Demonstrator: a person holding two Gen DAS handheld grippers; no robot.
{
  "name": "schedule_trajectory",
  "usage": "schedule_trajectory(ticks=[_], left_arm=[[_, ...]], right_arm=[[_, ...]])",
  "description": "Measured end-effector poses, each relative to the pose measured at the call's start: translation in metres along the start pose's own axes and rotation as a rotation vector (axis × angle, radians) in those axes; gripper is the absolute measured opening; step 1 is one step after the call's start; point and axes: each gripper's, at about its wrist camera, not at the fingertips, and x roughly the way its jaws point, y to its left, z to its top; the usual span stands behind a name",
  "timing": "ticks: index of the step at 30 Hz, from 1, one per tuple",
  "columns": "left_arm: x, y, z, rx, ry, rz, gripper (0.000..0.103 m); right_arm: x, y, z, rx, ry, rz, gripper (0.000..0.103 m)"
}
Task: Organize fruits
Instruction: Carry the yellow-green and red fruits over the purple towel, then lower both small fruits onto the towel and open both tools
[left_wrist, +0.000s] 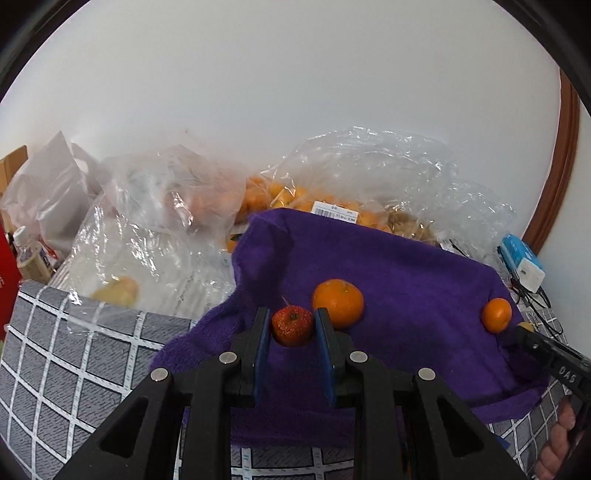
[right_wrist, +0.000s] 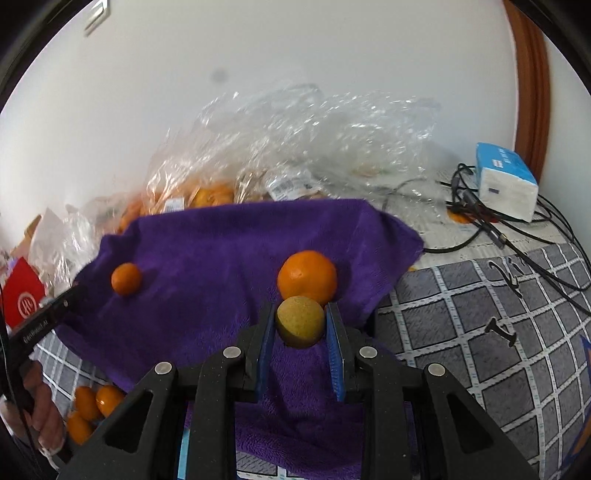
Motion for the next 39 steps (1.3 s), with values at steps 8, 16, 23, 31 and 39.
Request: schedule_trajectory(ticks=[8, 16, 23, 31, 39], left_arm=[[0.009, 0.002, -0.004, -0.032, 0.017, -0.019, 0.023], [0.017, 0.000, -0.007, -0.026, 0.053, 0.000, 0.023], [0.018, -0.002, -0.008, -0.007, 0.057, -0.002, 0.023], [0.018, -0.004, -0.008, 0.011, 0.058, -0.006, 0.023], [0.018, -0.004, -0.007, 0.010, 0.059, -0.008, 0.023]], right_arm=[[0.015, 0.006, -0.008, -0.038, 0.044, -0.015, 0.027], [0.018, 0.005, -0.011, -0.047, 0.059, -0.036, 0.027], [0.018, 0.009, -0.012, -0.068, 0.059, -0.054, 0.027], [0.015, 0.007, -0.014, -0.066, 0.054, -0.053, 0.027], [0.006, 0.006, -0.013, -0.055, 0.021, -0.036, 0.043]])
